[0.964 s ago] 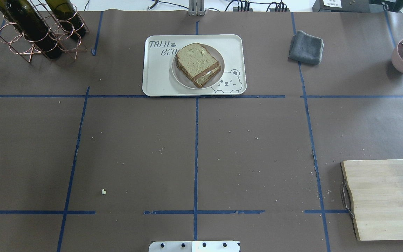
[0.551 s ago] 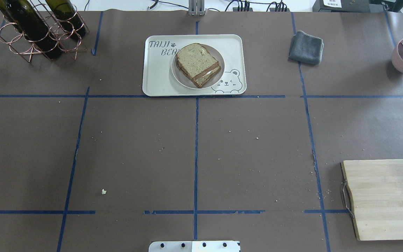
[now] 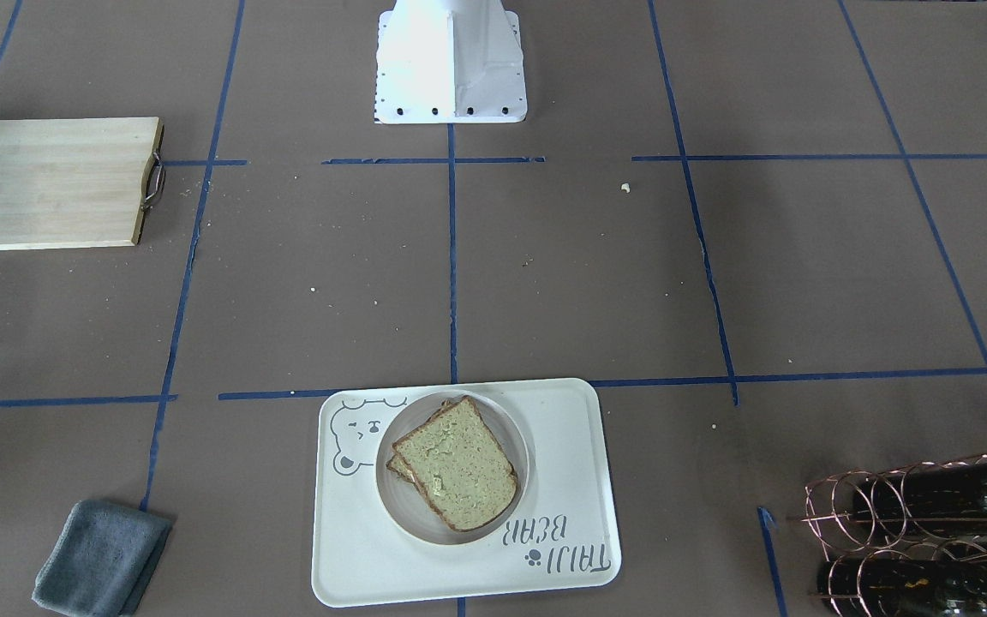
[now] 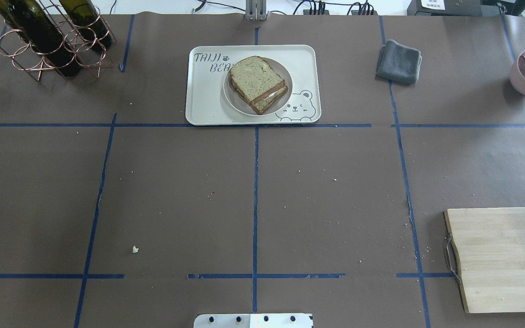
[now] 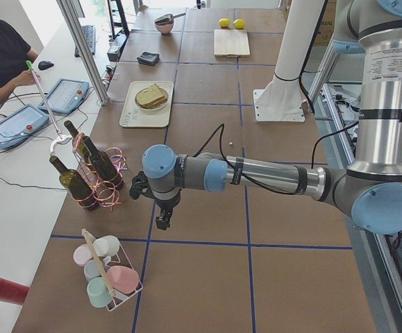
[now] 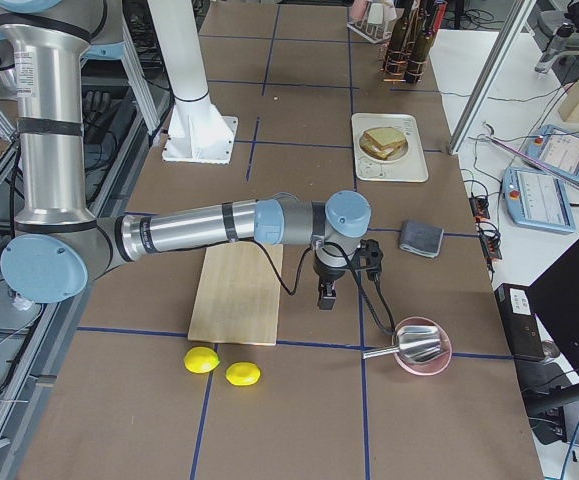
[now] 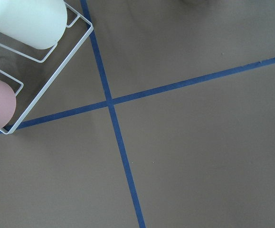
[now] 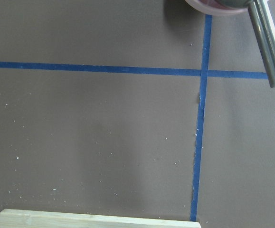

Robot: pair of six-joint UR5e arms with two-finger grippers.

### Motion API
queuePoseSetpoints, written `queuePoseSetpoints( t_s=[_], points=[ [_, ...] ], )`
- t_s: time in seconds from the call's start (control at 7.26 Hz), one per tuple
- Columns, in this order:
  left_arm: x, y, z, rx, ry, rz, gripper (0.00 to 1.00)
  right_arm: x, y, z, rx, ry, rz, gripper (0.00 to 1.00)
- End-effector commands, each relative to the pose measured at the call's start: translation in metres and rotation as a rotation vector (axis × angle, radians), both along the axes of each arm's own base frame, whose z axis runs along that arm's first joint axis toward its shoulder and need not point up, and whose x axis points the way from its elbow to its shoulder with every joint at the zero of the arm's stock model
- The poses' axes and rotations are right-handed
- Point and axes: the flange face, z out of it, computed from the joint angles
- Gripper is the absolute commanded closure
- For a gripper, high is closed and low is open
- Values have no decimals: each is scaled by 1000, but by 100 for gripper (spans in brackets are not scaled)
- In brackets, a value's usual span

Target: Make sandwich and place on tray

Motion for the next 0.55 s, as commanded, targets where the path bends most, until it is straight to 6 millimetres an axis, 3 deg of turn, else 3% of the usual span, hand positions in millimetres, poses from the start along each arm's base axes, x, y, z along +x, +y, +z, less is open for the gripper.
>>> queuePoseSetpoints(
  t_s=[0.0,0.41],
  points=[
    [1,3,1,0,-3,2,0,-1,-4,-9,12,-5,5,0],
    [0,3,1,0,-5,0,0,-9,-31,-39,30,-9,32,0]
  ],
)
